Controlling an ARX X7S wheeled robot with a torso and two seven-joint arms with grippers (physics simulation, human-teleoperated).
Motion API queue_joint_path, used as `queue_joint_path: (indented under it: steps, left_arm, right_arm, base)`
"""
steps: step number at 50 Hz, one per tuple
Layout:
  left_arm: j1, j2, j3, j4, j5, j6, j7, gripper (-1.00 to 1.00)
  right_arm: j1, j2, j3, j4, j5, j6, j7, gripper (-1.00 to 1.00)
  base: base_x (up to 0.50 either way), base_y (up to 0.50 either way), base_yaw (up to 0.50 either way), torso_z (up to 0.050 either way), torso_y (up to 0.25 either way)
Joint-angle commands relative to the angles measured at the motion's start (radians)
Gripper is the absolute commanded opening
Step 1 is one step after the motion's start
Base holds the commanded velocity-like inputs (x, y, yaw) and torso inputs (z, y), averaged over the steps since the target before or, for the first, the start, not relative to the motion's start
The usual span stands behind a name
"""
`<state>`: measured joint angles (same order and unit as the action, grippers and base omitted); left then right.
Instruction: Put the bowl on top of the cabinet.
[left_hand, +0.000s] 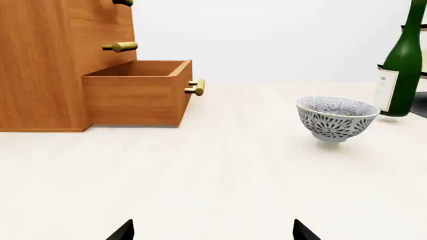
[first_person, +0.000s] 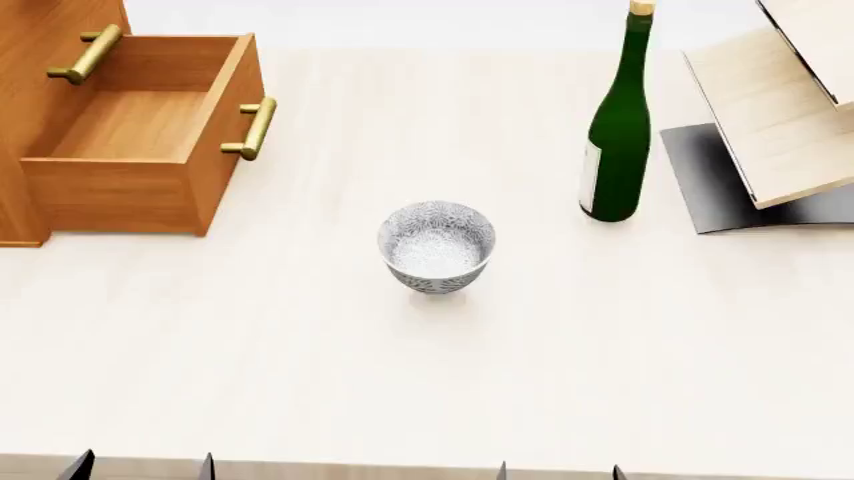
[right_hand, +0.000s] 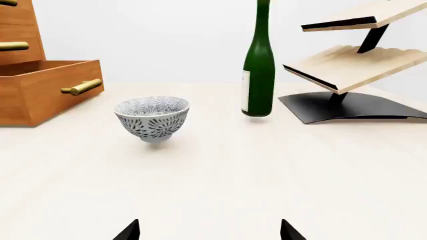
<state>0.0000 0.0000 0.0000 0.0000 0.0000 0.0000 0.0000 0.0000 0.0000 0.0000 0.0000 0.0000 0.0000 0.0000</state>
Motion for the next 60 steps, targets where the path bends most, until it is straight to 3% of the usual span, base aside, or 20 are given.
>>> queue_joint_path:
  steps: [1,14,15,16,21,42,48,53,54,60]
  left_arm:
    - [0.001,-0.016,0.018,0.002,-0.016,0.002,-0.019,1.00]
    - [-0.007,-0.048,0.055,-0.008,-0.045,-0.007,-0.066,1.00]
    - [-0.013,-0.007,-0.032,0.150,-0.150,-0.150,0.034,1.00]
    - [-0.004,-0.039,0.043,0.005,-0.034,-0.018,-0.053,1.00]
    - [-0.036,-0.045,0.073,-0.195,0.104,0.160,-0.203,1.00]
    - [-0.046,-0.071,0.111,-0.205,0.059,0.143,-0.220,1.00]
    - [-0.049,-0.076,0.135,-0.202,0.120,0.124,-0.271,1.00]
    - [-0.049,-0.078,0.140,-0.173,0.143,0.077,-0.296,1.00]
    - [-0.004,-0.092,0.135,-0.030,0.131,0.066,-0.279,1.00]
    - [0.058,-0.112,0.125,0.204,0.096,0.003,-0.256,1.00]
  right_arm:
    - [0.001,0.016,-0.021,-0.002,0.013,0.005,0.019,1.00]
    - [0.010,0.047,-0.056,0.009,0.060,0.003,0.056,1.00]
    - [-0.008,0.015,-0.039,-0.120,-0.050,0.034,0.012,1.00]
    - [0.007,0.011,-0.018,0.003,0.013,0.011,0.014,1.00]
    - [0.048,0.025,-0.012,0.098,0.088,0.049,0.030,1.00]
    - [0.039,0.064,-0.070,0.108,0.108,-0.018,0.077,1.00]
    - [0.040,0.073,-0.088,0.106,0.104,-0.022,0.085,1.00]
    - [0.028,0.076,-0.078,0.083,0.121,-0.058,0.098,1.00]
    - [-0.015,0.085,-0.072,-0.067,0.130,-0.009,0.115,1.00]
    - [-0.084,0.116,-0.055,-0.346,0.184,0.086,0.136,1.00]
  base:
    - [0.00,0.00,0.00,0.000,0.000]
    - [0.00,0.00,0.00,0.000,0.000]
    - [0.00,0.00,0.00,0.000,0.000]
    - [0.00,0.00,0.00,0.000,0.000]
    - [0.00,0.00,0.00,0.000,0.000]
    - [0.00,0.00,0.00,0.000,0.000]
    - [0.00,0.00,0.00,0.000,0.000]
    - [0.34,0.00,0.00,0.000,0.000]
    - [0.50,0.00,0.00,0.000,0.000]
    - [0.50,0.00,0.00,0.000,0.000]
